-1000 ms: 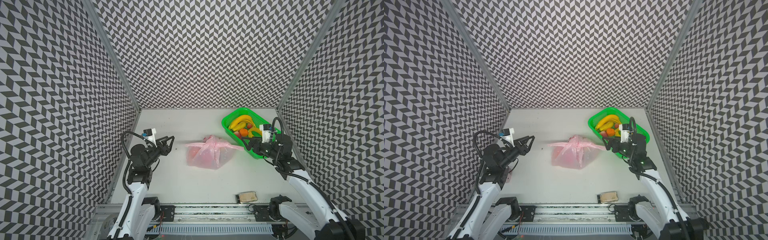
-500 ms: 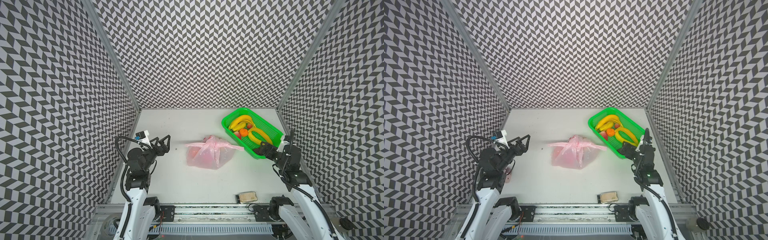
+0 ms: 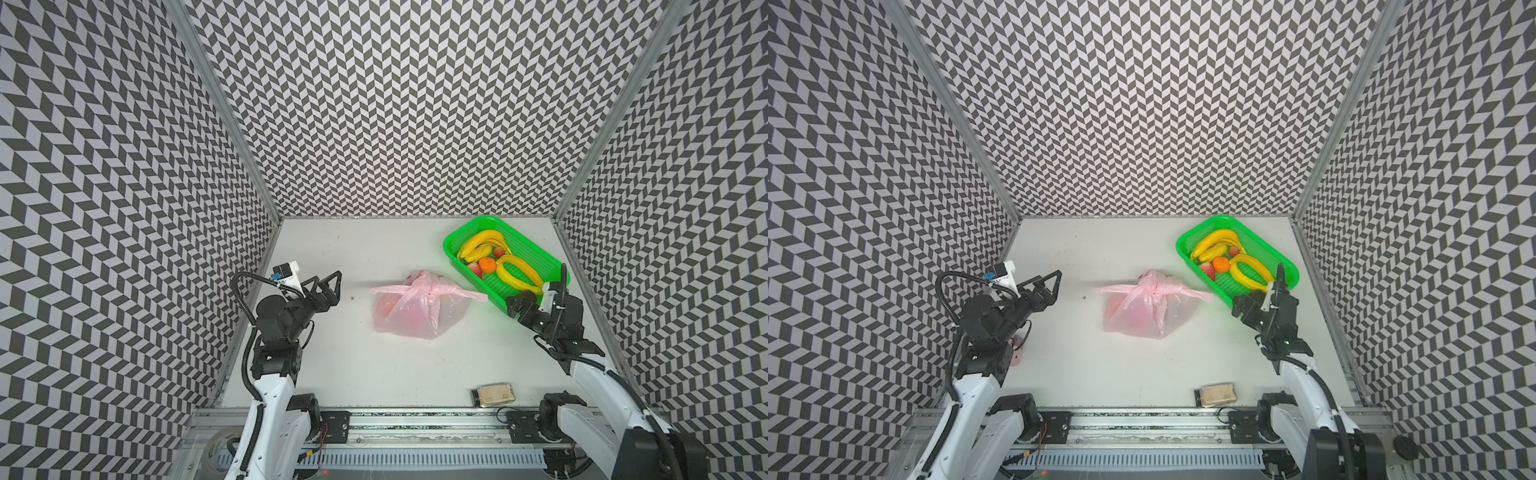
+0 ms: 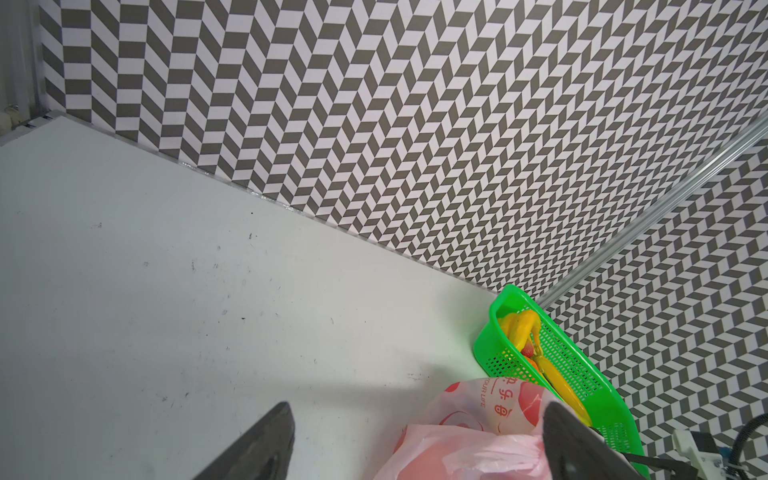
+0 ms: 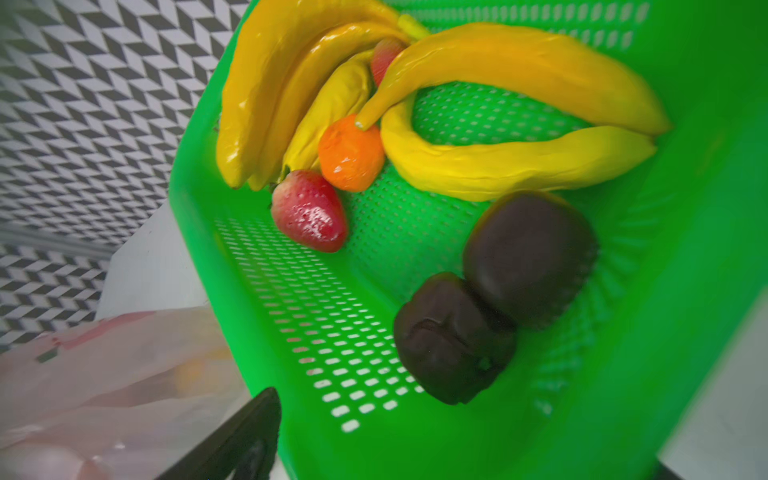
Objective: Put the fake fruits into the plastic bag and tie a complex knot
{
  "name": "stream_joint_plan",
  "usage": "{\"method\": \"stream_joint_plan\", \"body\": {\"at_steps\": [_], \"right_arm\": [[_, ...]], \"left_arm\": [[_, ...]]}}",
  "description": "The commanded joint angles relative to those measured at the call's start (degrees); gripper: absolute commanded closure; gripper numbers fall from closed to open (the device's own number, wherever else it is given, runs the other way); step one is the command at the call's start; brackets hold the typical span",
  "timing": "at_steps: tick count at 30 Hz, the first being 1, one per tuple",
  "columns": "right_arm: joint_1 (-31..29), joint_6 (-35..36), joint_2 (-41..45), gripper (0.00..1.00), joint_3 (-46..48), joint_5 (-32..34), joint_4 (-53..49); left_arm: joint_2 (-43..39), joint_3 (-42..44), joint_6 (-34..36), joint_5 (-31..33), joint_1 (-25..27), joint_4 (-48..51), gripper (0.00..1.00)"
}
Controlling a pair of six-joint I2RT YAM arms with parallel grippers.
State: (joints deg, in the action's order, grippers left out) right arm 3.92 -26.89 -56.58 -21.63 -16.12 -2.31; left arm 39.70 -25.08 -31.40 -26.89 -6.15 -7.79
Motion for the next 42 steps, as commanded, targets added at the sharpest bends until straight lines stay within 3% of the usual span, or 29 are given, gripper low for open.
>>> {"method": "stream_joint_plan", "body": {"at_steps": [1,11,21,26,33,34,37,42], "right_arm": [[-0.34,3.38,-4.4,0.0,-3.45,-11.32,10.34],[-8.32,4.5,-14.61,0.01,-7.77,-12.46,20.67],[-6.03,2.73,-0.09,0.01,-1.88,8.21,8.11],[-5.43,4.94,9.98,0.01,3.13,21.74,10.17],[-5.51,10.21,10.17,0.01,10.05,25.89,27.75],[-5.58,11.81,8.61,0.01,9.42,27.05,26.23],[-5.7,15.38,4.59,0.01,7.05,29.04,28.54],[-5.68,21.78,-0.76,0.01,16.66,25.2,49.35]], "left_arm": [[0.41,0.19,0.7,-0.79,-0.61,0.23,0.06],[2.3,-1.12,2.36,-1.12,-1.14,0.65,0.07],[2.66,-1.73,3.13,2.2,-2.37,-1.19,0.07],[0.9,-1.07,5.64,10.51,-2.44,-2.18,0.06],[1.99,7.82,3.18,26.88,-2.28,-16.34,0.07],[3.29,8.02,2.67,28.82,-2.29,-17.0,0.07],[6.49,8.4,1.86,32.12,-1.78,-18.58,0.08],[8.0,9.84,4.64,35.37,-0.01,-22.07,0.09]]}}
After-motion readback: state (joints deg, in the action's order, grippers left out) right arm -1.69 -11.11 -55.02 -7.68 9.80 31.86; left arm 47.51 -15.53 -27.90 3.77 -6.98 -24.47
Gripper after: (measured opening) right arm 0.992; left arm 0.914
